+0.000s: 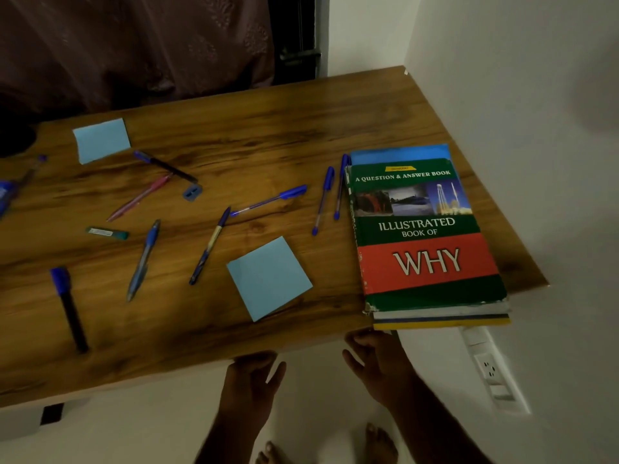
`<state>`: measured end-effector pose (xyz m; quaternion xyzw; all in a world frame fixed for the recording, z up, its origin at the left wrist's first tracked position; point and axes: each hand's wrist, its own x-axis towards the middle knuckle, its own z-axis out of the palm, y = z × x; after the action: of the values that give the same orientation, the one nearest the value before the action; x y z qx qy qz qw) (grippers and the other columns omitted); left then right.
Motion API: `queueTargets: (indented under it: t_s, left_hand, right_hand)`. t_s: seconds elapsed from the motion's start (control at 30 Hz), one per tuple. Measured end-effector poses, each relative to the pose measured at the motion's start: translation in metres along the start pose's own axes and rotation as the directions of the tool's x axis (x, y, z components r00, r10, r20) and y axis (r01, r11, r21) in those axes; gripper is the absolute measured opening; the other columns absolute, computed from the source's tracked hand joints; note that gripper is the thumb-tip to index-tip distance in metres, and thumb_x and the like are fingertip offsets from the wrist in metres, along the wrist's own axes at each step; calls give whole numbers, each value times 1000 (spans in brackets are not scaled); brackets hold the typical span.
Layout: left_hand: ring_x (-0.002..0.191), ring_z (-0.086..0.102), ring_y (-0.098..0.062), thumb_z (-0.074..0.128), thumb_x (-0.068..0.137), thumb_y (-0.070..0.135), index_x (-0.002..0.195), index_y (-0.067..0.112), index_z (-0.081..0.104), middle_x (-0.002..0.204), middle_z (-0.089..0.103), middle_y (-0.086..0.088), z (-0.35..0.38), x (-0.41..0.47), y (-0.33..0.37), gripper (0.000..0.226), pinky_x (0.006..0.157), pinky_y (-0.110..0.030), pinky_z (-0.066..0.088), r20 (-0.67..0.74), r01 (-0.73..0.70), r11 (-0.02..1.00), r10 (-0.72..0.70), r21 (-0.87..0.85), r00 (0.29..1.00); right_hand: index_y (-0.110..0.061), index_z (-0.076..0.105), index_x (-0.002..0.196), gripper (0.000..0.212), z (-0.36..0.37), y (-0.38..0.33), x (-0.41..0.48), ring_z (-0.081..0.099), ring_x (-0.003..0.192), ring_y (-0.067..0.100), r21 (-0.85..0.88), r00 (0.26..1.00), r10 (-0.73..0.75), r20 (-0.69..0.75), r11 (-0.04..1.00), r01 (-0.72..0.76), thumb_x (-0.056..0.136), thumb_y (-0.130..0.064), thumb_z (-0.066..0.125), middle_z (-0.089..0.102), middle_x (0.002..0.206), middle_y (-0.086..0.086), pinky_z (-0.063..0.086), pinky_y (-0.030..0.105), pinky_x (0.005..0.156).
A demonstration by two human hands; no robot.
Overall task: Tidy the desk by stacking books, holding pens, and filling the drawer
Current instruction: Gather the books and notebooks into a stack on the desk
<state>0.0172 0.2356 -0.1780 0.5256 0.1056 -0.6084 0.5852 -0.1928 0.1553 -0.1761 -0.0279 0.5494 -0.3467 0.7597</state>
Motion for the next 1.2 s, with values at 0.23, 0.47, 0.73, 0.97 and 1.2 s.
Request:
queueTargets:
  t_s: [0.23, 0.47, 0.73, 0.97, 1.2]
  left_hand:
    - [92, 64, -25, 45, 81, -10, 73, 14, 55, 84, 65, -8, -5, 1, -4, 28, 93, -50, 47, 21, -6, 1000, 7, -26, 1000]
    - [90, 64, -25, 41, 81, -12, 71, 12, 54, 76, 66, -7, -12, -17, -17, 28, 93, -51, 47, -27, -18, 999, 18, -28, 999]
    - [105, 63, -32, 39, 88, -13, 100, 15, 66, 92, 72, -10, -43, -54, -59, 40, 84, -49, 50, -170, -3, 1000, 1, -14, 985]
    - [114, 57, -38, 40, 102, 17, 114, 17, 63, 99, 71, -14, -57, -95, -97, 26, 95, -54, 45, -258, -57, 991, 24, -121, 966]
    - [118, 59, -41, 46, 101, 22, 128, 22, 62, 120, 68, -18, -78, -142, -122, 31, 96, -53, 46, -231, -38, 991, 7, -129, 973]
  right_hand:
    - [-14, 59, 89, 23, 3, -2, 0, 62, 114, 26, -11, 1000, 20, -9, 1000, -20, 92, 4, 46, 69, 105, 10, 45, 47, 94]
    - [-12, 56, 83, 22, -15, 9, -8, 61, 115, 29, -21, 999, 41, -22, 999, -41, 90, 6, 47, 68, 103, 12, 48, 46, 88]
    - [-7, 60, 102, 21, -69, 43, -38, 61, 118, 36, -4, 994, 82, -77, 997, -83, 92, 9, 49, 68, 120, 20, 50, 47, 78]
    - [-27, 54, 94, 25, -88, 44, -86, 57, 103, 35, -82, 984, 131, -121, 987, -141, 99, -3, 52, 64, 106, 13, 37, 61, 107]
    - [-22, 56, 130, 32, -130, 80, -106, 55, 122, 37, -95, 976, 161, -144, 980, -176, 98, -20, 58, 62, 128, 14, 49, 45, 82]
